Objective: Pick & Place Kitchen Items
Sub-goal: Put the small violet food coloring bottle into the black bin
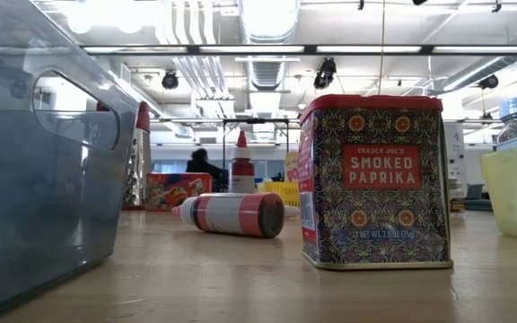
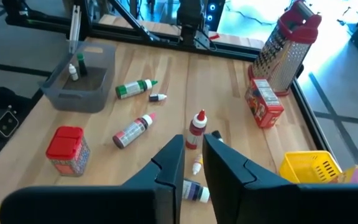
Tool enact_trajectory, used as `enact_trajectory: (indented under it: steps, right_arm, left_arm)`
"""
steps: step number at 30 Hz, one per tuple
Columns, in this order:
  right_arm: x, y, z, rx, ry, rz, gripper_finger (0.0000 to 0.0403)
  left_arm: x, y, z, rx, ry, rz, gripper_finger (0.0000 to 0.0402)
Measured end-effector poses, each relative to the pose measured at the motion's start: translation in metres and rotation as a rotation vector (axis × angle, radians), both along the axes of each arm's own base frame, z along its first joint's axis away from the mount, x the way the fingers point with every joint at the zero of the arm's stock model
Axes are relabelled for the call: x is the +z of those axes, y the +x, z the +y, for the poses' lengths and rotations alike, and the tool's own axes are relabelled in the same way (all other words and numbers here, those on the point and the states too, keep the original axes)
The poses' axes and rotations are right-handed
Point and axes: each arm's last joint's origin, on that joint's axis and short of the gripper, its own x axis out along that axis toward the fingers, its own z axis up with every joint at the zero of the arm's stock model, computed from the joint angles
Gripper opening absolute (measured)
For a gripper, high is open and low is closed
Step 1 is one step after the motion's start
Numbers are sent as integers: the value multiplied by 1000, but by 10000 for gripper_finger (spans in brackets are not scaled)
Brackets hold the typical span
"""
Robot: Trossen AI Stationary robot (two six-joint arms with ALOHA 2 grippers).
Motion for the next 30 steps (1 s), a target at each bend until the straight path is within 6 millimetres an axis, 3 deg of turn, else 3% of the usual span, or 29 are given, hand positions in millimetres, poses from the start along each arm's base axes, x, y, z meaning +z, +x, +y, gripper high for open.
enact_trajectory:
  steps: [14, 24, 27, 30]
  right_arm:
    - [-14, 25, 2, 0, -9, 93, 108]
    - [-28, 49, 5, 41, -74, 165, 138]
    - [-30, 43, 4, 6, -16, 199, 147]
    - [-21, 26, 2, -4, 11, 114, 155]
  left_arm:
    - [-23, 17, -62, -97, 160, 59, 72]
    - [-41, 28, -82, -74, 154, 127, 78]
    - [-46, 31, -85, -65, 160, 157, 78]
    - [-52, 31, -87, -52, 168, 203, 79]
